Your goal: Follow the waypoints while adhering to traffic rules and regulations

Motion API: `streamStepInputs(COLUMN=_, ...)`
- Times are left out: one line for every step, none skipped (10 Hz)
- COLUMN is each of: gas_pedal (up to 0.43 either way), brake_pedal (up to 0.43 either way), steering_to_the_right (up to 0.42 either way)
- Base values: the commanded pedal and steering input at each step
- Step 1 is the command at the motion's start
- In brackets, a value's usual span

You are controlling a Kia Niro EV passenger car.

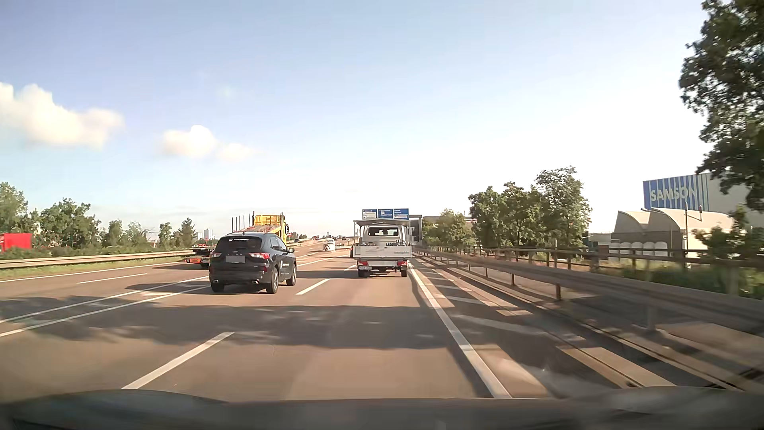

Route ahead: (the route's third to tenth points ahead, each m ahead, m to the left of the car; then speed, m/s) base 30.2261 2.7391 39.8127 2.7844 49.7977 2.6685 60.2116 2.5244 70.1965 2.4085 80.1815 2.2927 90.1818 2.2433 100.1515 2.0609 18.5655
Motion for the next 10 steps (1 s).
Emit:
streamStepInputs(gas_pedal=0.098, brake_pedal=0.0, steering_to_the_right=0.002)
streamStepInputs(gas_pedal=0.098, brake_pedal=0.0, steering_to_the_right=0.003)
streamStepInputs(gas_pedal=0.098, brake_pedal=0.0, steering_to_the_right=0.003)
streamStepInputs(gas_pedal=0.098, brake_pedal=0.0, steering_to_the_right=0.003)
streamStepInputs(gas_pedal=0.098, brake_pedal=0.0, steering_to_the_right=0.002)
streamStepInputs(gas_pedal=0.098, brake_pedal=0.0, steering_to_the_right=0.003)
streamStepInputs(gas_pedal=0.098, brake_pedal=0.0, steering_to_the_right=0.003)
streamStepInputs(gas_pedal=0.098, brake_pedal=0.0, steering_to_the_right=0.003)
streamStepInputs(gas_pedal=0.098, brake_pedal=0.0, steering_to_the_right=0.003)
streamStepInputs(gas_pedal=0.098, brake_pedal=0.0, steering_to_the_right=0.003)
